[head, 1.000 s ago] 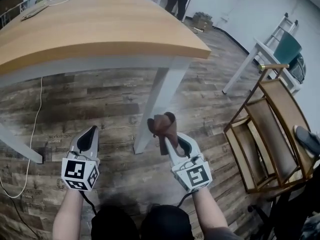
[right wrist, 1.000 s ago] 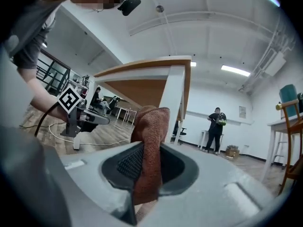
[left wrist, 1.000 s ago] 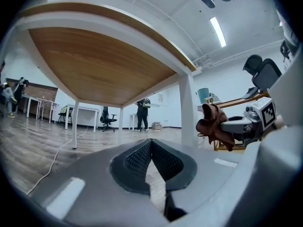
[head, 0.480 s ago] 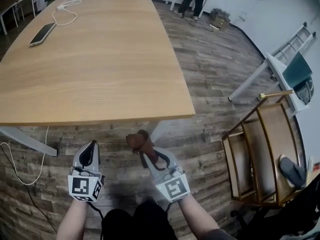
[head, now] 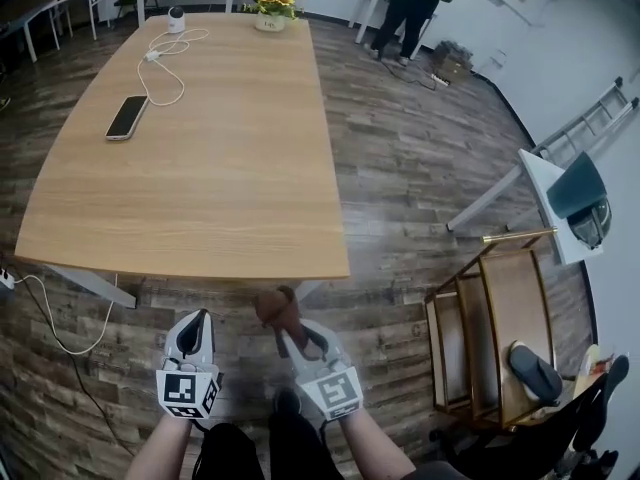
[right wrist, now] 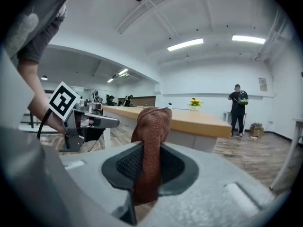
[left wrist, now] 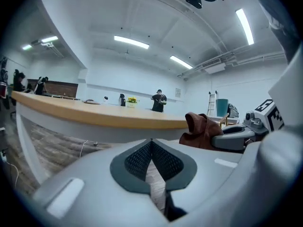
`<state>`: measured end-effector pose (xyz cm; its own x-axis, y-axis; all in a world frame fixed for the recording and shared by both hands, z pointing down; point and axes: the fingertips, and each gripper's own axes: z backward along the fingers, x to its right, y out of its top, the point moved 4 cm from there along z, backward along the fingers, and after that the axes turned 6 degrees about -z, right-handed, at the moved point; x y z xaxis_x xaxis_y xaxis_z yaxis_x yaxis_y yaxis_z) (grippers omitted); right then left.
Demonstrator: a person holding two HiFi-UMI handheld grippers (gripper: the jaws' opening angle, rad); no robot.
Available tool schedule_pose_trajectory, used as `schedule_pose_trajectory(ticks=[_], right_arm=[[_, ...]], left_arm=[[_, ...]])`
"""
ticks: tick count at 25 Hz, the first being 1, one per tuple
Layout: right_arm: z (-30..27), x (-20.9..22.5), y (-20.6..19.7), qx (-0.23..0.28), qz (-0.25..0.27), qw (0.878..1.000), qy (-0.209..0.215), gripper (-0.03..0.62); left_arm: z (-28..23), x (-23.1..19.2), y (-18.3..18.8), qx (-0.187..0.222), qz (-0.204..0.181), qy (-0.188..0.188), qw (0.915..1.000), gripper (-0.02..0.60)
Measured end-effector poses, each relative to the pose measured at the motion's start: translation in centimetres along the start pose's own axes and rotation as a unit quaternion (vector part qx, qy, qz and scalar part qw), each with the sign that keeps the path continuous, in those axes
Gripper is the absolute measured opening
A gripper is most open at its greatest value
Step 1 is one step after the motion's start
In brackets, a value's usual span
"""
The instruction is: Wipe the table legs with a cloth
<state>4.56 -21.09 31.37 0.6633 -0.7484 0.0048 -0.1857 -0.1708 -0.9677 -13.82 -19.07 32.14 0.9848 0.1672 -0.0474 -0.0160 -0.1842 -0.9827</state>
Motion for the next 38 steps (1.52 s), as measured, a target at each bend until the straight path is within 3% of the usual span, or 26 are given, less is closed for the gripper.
schedule_pose_trajectory(ticks=[4,9,16,20,24,28,38], right_arm=[[3.7,-1.5,4.3,-0.006,-0.059,0.998,-0.036,0.064],[7.0,-2.8,9.2,0.003,-0.092,0.993,-0.071,0.064],[11.6,-5.5,15.0,0.045,-0.107,0.987,-0.114,0.064],[14.5,-7.8,15.3,0.049,-0.108,0.985,-0.129,0.064],[15.9,-10.0,16.1,0.056,-0.120,0.984,-0.117,0.064],[17.3,-10.9,16.4,0.067,-0.124,0.984,-0.110,0.064],[24.7,-11.6,15.5,0.089,-0.108,0.986,-0.086,0.064]], left_arm=[[3.6,0.7,5.7,-0.004,0.011,-0.006,0.9999,0.018],[7.9,0.8,11.4,-0.001,0.013,-0.022,0.9997,0.018],[13.2,1.8,15.0,0.016,0.034,-0.052,0.9979,0.018],[15.6,2.9,15.6,0.017,0.024,-0.072,0.9969,0.019],[17.4,3.6,15.4,-0.007,0.037,-0.078,0.9962,0.019],[19.7,5.6,15.7,-0.011,0.022,-0.099,0.9948,0.018],[25.2,11.2,15.3,-0.007,0.033,-0.061,0.9976,0.018]])
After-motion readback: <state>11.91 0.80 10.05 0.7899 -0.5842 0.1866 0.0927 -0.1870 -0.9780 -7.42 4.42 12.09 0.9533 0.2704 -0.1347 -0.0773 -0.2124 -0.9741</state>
